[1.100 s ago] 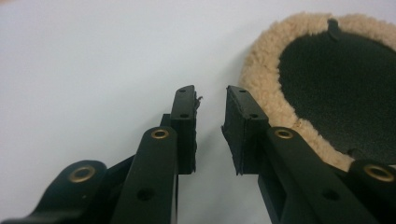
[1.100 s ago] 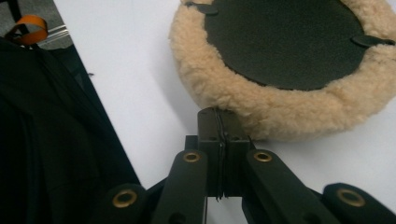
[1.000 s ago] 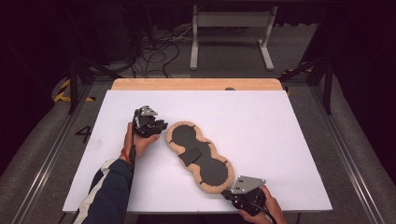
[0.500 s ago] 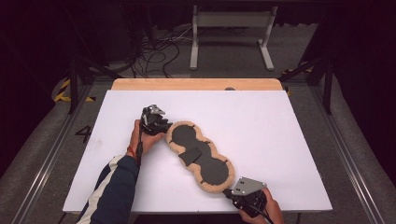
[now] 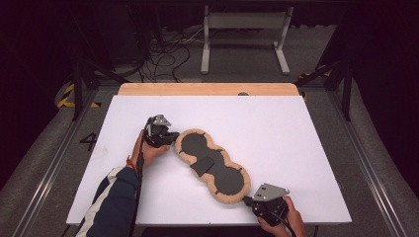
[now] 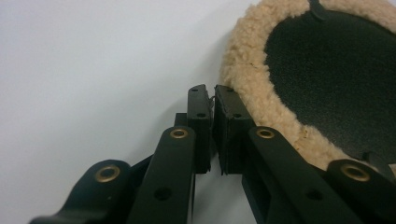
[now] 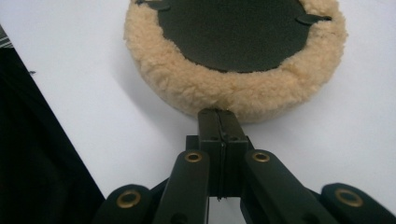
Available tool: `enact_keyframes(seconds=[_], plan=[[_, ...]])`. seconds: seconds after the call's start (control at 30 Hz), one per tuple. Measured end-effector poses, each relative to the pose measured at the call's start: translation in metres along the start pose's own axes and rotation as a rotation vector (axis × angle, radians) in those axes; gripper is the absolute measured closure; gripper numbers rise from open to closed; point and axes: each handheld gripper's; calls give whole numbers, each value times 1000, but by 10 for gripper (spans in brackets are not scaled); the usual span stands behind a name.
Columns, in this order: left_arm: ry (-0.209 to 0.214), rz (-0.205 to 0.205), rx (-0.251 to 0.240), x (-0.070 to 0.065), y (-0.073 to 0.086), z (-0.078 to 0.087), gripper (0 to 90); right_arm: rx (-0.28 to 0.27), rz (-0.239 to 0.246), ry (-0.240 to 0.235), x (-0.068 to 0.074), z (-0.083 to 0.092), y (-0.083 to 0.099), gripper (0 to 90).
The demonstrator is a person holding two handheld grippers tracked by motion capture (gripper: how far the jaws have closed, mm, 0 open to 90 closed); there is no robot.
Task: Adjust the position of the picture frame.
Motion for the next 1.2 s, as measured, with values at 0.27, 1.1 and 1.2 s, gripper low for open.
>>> enact_keyframes(seconds=[0.27,1.1,1.2], plan=[[16,-38,15,-4,9,8,885,8,-40,22,-14,3,7,900],[-11,29,-9,0,-3,-3,765,8,-148,107,-36,7,16,900],[-2,-9,19,-3,-3,-1,795,5,-171,114,-39,2,16,900]])
Point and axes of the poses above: each handheld gripper's, and its own axes: z roughly backward along the jaws, y roughly out of its underside, x roughly to its left, and after that the axes turned 12 degrees about z, right-handed
